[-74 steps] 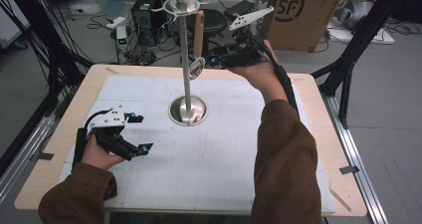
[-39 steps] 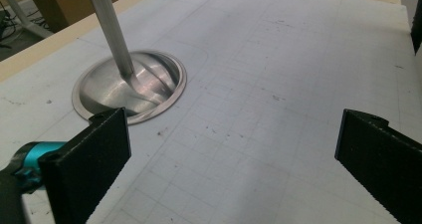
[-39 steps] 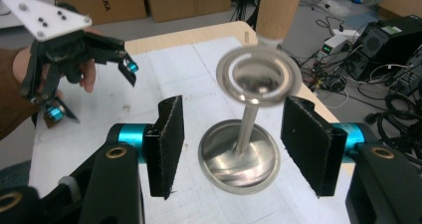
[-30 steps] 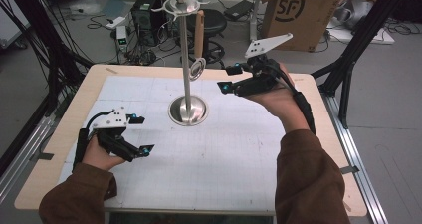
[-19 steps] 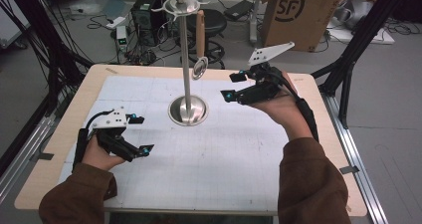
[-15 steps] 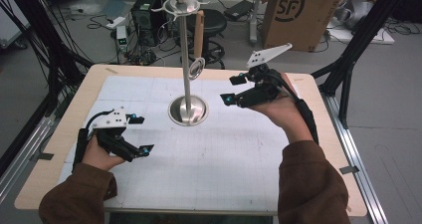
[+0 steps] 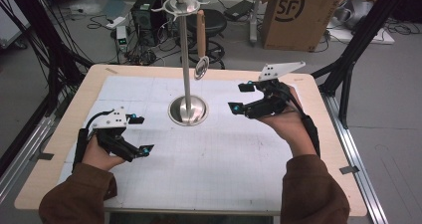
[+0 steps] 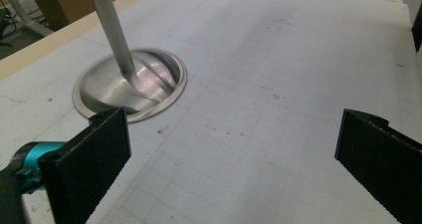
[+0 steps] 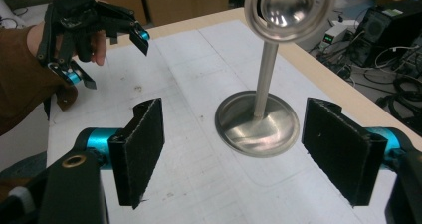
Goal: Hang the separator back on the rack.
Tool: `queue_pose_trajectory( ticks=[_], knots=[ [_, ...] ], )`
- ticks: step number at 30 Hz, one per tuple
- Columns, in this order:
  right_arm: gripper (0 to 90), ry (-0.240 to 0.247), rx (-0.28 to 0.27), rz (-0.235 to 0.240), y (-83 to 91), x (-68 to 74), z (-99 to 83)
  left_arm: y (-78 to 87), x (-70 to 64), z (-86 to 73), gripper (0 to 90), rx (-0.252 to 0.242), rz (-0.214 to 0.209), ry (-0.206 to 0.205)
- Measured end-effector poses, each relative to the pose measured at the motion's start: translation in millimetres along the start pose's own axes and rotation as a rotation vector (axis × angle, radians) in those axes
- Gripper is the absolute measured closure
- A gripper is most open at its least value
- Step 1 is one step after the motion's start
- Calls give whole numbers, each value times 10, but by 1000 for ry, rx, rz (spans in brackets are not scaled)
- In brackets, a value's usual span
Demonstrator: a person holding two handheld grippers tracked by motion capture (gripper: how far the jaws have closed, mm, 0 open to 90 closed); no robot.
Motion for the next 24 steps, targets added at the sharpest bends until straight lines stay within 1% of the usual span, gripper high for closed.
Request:
queue_pose_trajectory(
  ticks=[4, 5, 6, 9, 10, 11, 14, 15, 17, 24],
  knots=[
    [237, -20, -3, -10, 34, -20, -119, -4, 0, -5, 16, -1, -1, 5],
    [235, -18, -9, -8, 38, -25, -143, -4, -1, -5, 17, 0, -2, 3],
    [233, -26, -10, -6, 45, -21, -167, -4, -1, -5, 16, 1, -2, 3],
    [226, -31, -20, -10, 46, -26, -243, -6, 0, -8, 16, 0, -3, 5],
    [223, -31, -11, -13, 50, -25, -273, -6, 3, -14, 16, 2, -3, 4],
    [222, -29, -15, -18, 48, -24, -298, -8, 4, -15, 16, 0, -3, 7],
    [217, -40, -18, -15, 43, -7, -379, -8, 7, -20, 17, 1, -4, 10],
    [210, -36, -26, -11, 35, -9, -405, -9, 6, -20, 16, 0, -4, 12],
    [203, -47, -39, -7, 33, 0, -461, 0, 8, -21, 16, 2, -5, 7],
    [194, -78, -47, -8, 12, 1, -667, 5, 9, -24, 16, -1, -5, 8]
  ],
)
Point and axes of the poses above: each handheld gripper's, and its own axes: y roughly backward along the jaws, z roughly out of its top, x roughly to its left, the point moved 5 cm from there along -y, roughly forward along the jaws, and after that the axes turned 12 degrees about -z, right-handed, at the moved point
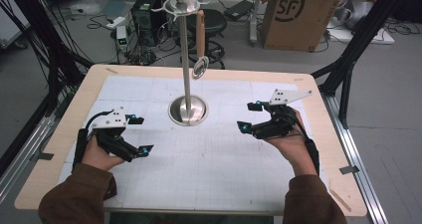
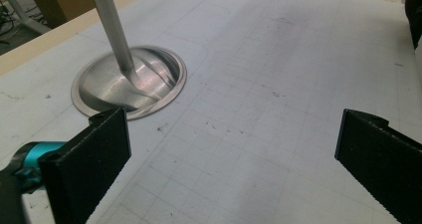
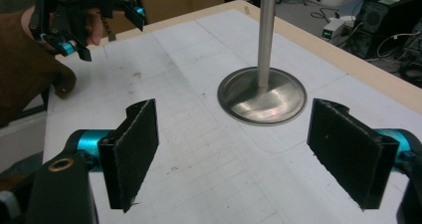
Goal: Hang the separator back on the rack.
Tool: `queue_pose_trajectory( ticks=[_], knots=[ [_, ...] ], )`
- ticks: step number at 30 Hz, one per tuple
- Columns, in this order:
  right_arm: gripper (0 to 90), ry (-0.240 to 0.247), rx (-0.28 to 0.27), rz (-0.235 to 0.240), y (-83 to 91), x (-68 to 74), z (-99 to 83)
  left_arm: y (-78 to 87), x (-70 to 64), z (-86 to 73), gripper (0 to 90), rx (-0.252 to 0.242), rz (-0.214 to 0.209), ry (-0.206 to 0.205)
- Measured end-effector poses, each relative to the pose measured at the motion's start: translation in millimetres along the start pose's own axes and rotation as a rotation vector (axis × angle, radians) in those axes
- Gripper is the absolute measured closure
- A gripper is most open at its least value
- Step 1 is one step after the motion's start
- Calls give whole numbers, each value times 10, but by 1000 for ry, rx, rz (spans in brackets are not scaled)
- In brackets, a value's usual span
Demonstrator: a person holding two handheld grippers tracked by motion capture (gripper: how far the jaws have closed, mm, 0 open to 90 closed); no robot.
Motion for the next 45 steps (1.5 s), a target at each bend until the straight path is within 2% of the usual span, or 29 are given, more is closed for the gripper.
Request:
queue_pose_trajectory(
  ticks=[3, 7, 18, 20, 28, 38, 45],
  knots=[
    [183, -16, 0, 0, -1, 6, -64, 6, 5, -5, 16, 1, 1, 1],
    [181, -8, 4, 0, -21, 35, -138, 10, 7, -5, 16, -1, 4, 5],
    [158, -31, -10, 0, -62, 98, -325, 22, 5, -8, 16, -2, 4, 4],
    [157, -34, 10, 3, -76, 103, -369, 19, 7, -10, 16, 2, 4, 1],
    [154, -55, 21, 13, -108, 81, -481, 34, 6, 3, 16, -19, 5, 9],
    [153, -59, 44, 7, -152, 35, -557, 47, 20, 3, 16, -24, -1, 13],
    [153, -59, 38, 1, -144, 40, -547, 44, 2, -4, 16, -20, -1, 9]
  ],
)
Point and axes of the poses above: each handheld gripper's, and its own axes: y roughly backward along the jaws, z roughly out of its top, x roughly to its left, the point moved 5 cm from there along -y, roughly forward along the jaws, and after that the axes turned 12 degrees about -z, right-handed, at the moved point
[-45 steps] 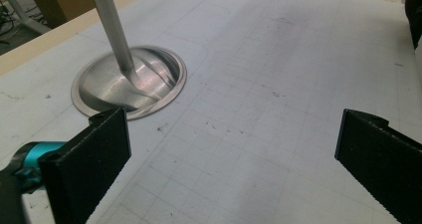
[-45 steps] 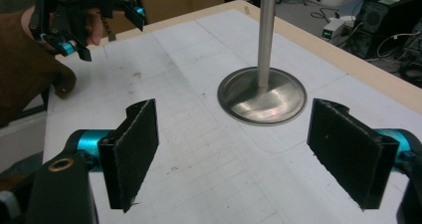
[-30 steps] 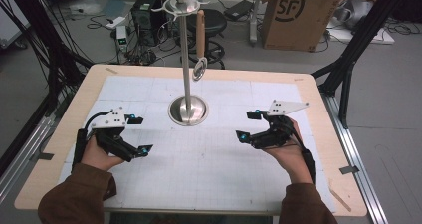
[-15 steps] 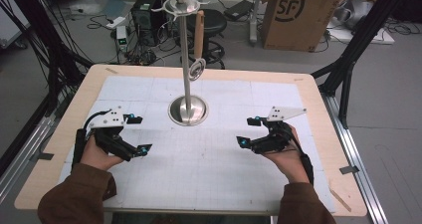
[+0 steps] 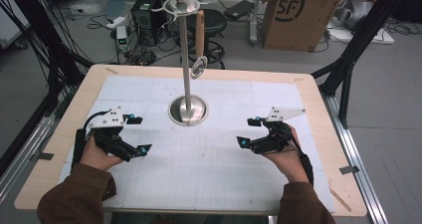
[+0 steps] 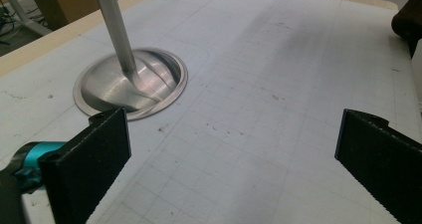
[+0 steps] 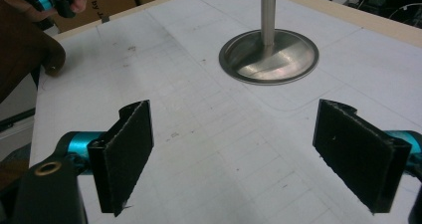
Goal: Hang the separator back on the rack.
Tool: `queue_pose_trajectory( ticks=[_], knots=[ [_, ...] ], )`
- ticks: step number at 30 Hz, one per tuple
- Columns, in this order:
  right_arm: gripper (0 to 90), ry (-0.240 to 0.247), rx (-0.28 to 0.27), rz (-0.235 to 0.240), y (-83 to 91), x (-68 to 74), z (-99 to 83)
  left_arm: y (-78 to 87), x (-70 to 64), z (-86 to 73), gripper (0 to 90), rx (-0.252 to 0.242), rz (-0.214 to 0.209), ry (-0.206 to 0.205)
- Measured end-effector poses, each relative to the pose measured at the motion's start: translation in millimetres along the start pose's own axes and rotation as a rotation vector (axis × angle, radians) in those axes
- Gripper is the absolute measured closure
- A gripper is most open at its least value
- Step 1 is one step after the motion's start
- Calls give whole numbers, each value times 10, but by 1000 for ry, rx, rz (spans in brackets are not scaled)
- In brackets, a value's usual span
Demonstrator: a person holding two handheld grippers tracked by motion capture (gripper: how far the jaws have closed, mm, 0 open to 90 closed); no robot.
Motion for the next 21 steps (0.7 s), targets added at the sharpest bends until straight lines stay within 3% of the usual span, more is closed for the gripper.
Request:
queue_pose_trajectory(
  ticks=[21],
  knots=[
    [153, 4, 15, 2, -40, -18, -18, 1, 6, -7, 17, 5, 2, 2]
  ],
)
Point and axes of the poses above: each handheld gripper's, and its own axes: y roughly backward along the jaws, z roughly out of its top, x roughly to its left, the point moved 5 cm from there along -y, roughly forward along the jaws, and after that the axes turned 12 degrees about -z, right-handed, at the moved point
